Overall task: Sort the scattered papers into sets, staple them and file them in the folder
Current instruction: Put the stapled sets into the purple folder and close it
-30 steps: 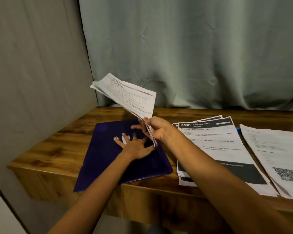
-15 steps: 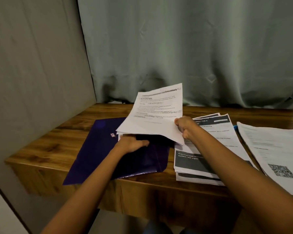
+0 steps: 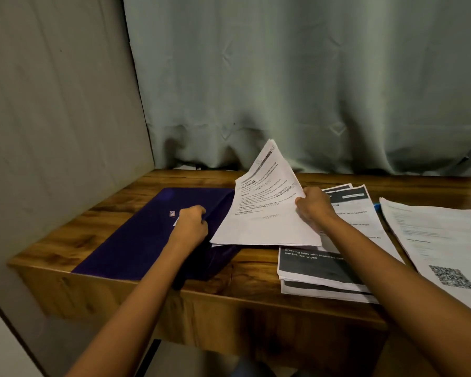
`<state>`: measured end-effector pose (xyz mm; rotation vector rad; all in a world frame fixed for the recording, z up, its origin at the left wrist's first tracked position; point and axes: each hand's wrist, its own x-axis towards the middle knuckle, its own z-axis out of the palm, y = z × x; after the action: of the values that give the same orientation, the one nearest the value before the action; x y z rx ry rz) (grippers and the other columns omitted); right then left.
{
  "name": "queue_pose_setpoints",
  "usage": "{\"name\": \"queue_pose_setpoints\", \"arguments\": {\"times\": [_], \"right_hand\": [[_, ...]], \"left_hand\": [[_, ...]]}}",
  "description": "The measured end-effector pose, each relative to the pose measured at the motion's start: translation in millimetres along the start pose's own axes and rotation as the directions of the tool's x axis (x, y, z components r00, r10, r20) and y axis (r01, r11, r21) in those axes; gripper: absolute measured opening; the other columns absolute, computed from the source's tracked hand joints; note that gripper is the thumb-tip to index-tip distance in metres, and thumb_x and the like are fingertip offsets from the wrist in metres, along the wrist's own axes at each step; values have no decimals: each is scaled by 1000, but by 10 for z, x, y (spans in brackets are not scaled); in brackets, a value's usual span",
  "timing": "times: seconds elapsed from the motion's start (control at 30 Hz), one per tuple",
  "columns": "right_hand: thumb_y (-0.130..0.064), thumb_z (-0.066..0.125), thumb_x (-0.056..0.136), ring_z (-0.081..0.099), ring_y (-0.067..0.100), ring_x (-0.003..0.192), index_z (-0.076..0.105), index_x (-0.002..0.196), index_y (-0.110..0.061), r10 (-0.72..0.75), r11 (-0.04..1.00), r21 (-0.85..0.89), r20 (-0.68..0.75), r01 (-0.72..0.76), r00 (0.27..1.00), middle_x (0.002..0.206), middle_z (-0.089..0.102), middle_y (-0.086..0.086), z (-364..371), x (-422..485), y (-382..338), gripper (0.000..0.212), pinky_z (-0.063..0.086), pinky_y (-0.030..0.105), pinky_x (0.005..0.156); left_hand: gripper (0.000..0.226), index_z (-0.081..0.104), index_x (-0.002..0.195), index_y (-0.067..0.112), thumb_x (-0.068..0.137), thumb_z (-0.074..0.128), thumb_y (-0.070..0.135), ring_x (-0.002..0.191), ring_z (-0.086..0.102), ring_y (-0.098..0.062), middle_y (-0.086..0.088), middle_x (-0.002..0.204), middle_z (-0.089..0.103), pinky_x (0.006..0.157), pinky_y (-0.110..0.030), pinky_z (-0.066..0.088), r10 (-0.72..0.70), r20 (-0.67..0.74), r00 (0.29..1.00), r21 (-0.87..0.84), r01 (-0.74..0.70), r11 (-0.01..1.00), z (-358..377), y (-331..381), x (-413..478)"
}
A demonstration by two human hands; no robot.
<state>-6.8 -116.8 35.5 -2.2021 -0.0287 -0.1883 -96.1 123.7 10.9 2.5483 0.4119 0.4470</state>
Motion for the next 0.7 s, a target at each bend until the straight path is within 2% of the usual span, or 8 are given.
{"name": "queue_pose_setpoints", "arguments": {"times": [0.1,0.23,0.33,0.43,0.57,0.7], "right_hand": [[-7,50,92,62,33,96,63,111,-4,-46,997,-67,-3,45,999,115,63,15,7,-38,-44,22,56,45,82],[-8,50,93,61,32,98,61,114,-2,-73,991,-111,50,78,996,115,63,15,32,-123,-123,25,50,35,75],[-10,50,92,62,29,93,62,113,-2,-72,987,-135,114,88,991,111,64,13,36,-180,-153,24,51,35,74],[-9,51,92,62,27,88,64,108,-2,-83,981,-157,173,110,981,102,66,10,32,-222,-165,22,49,31,68],[-10,51,93,62,30,99,61,115,-1,-84,984,-142,177,110,981,114,65,14,92,-275,-225,26,52,35,77],[-9,49,95,57,31,112,57,124,0,-108,987,-96,181,127,977,126,60,15,254,-327,-323,31,45,30,80]], "left_hand": [[43,50,135,6,93,46,-3,116,56,-29,-16,132,53,96,-37,48,1,-23,1000,-12,-1,1000,-6,3,-14],[51,46,137,13,90,48,-6,108,58,-29,-15,131,52,89,-38,52,-25,-5,1000,25,25,999,-27,75,-9],[53,46,138,11,88,49,-8,103,59,-30,-17,131,50,83,-41,54,-20,2,1000,22,20,1000,-62,128,-28],[52,46,137,9,88,49,-9,104,59,-31,-18,136,47,81,-37,53,1,-10,1000,14,-1,1000,-90,162,-53],[43,49,133,6,91,51,-4,100,60,-31,-19,132,49,81,-38,51,21,-19,1000,7,-21,1000,-110,250,-106],[36,53,126,3,90,52,-2,104,59,-35,-21,124,53,87,-44,51,60,-50,997,-10,-61,998,-80,350,-150]]}}
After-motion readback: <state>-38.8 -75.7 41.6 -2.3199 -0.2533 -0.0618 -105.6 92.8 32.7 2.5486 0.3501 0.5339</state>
